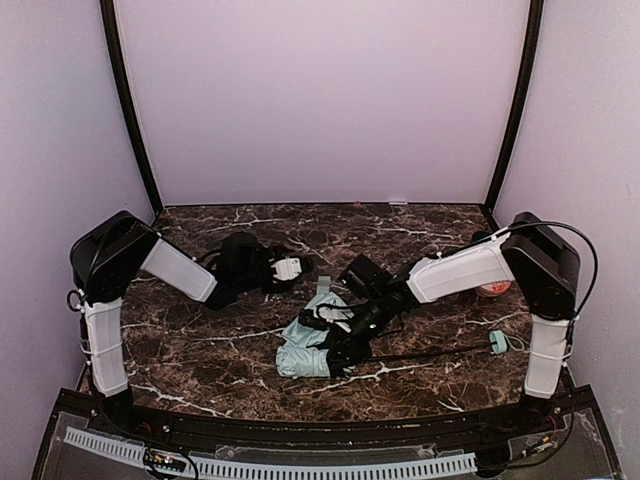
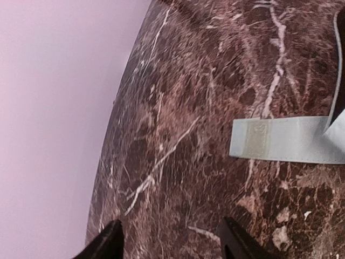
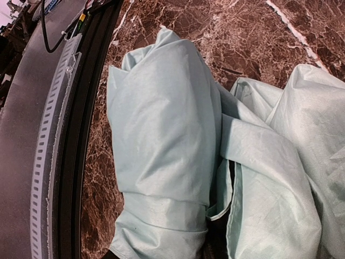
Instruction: Put away the umbrella
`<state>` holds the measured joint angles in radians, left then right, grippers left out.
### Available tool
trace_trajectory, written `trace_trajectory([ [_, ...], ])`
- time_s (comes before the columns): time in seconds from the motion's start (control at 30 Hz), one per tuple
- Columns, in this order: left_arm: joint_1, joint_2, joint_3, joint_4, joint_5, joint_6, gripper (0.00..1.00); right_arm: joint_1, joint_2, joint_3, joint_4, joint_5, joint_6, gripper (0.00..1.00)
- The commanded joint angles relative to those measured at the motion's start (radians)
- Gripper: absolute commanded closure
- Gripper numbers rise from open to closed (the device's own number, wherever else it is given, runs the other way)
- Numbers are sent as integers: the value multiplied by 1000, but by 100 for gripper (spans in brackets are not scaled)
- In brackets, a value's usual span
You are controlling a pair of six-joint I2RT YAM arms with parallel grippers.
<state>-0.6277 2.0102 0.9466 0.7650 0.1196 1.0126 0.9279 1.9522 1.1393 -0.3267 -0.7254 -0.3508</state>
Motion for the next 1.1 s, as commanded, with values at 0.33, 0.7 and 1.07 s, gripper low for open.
trace_trajectory([
  [0.33,-16,-561,-154,-336,85,-416,30,-57,139,-10,-223,40,128,100],
  [0.7,-461,-685,-274,-678,131,-260,29,-87,223,81,-309,-13,104,100],
  [1.07,-489,-478,-292,-516,-182,-202,26,-90,240,110,-343,-8,80,100],
])
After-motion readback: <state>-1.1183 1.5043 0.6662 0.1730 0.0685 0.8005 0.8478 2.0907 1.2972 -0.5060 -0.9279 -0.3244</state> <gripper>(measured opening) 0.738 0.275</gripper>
